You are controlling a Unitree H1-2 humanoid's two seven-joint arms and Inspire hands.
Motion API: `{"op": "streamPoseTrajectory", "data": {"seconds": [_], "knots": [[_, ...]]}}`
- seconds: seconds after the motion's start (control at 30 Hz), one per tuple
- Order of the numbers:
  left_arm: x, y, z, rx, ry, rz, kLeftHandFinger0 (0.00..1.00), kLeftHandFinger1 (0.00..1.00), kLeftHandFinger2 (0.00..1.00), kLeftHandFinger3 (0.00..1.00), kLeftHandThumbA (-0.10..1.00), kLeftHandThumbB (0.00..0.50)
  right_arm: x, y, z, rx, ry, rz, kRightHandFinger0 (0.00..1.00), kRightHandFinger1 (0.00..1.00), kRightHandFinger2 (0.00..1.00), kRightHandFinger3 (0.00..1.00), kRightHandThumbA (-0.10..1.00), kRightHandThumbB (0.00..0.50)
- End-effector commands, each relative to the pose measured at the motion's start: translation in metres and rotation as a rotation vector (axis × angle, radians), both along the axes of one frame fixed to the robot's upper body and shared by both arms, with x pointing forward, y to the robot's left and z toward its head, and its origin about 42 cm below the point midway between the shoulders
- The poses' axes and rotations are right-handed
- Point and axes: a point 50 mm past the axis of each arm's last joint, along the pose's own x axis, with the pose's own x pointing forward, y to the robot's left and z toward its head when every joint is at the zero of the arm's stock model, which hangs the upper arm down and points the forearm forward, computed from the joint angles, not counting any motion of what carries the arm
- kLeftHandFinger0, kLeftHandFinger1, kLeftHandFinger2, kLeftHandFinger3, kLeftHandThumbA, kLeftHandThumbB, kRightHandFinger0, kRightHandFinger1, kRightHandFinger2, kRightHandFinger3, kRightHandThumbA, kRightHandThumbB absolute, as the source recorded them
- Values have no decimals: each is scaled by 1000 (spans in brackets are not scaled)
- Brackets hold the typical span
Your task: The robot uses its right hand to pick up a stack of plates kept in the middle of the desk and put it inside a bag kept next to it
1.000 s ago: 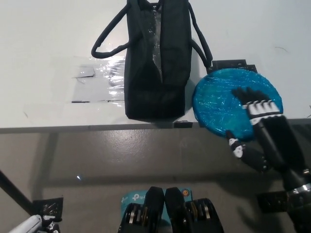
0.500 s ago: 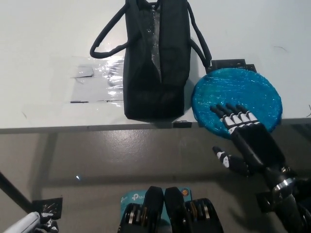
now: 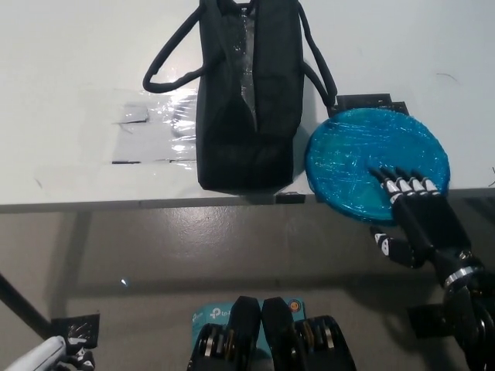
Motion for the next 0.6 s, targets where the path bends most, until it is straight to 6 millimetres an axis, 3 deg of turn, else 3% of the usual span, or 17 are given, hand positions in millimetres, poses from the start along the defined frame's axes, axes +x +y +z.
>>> {"op": "streamPoseTrajectory", "data": {"seconds": [0.0, 0.2, 0.37, 0.47, 0.57], "knots": [[4, 2, 13, 20, -26, -3, 771, 759, 879, 992, 406, 0, 5, 2, -1, 36, -52, -43, 1000, 1000, 1000, 1000, 601, 500], [3, 3, 14, 36, -19, -9, 772, 745, 859, 985, 379, 0, -4, 8, -8, 65, -19, -36, 1000, 1000, 1000, 1000, 628, 500], [4, 3, 14, 35, -23, -10, 780, 747, 872, 1000, 417, 0, -3, 5, -7, 54, -14, -42, 1000, 1000, 1000, 1000, 524, 500], [2, 3, 14, 31, -27, -7, 758, 728, 851, 978, 407, 0, 9, -6, -8, -116, -91, -77, 1000, 1000, 1000, 1000, 527, 500], [-1, 3, 14, 38, -25, -11, 769, 738, 848, 966, 421, 0, 23, -19, -8, -159, -241, -135, 1000, 1000, 1000, 1000, 360, 500]]}}
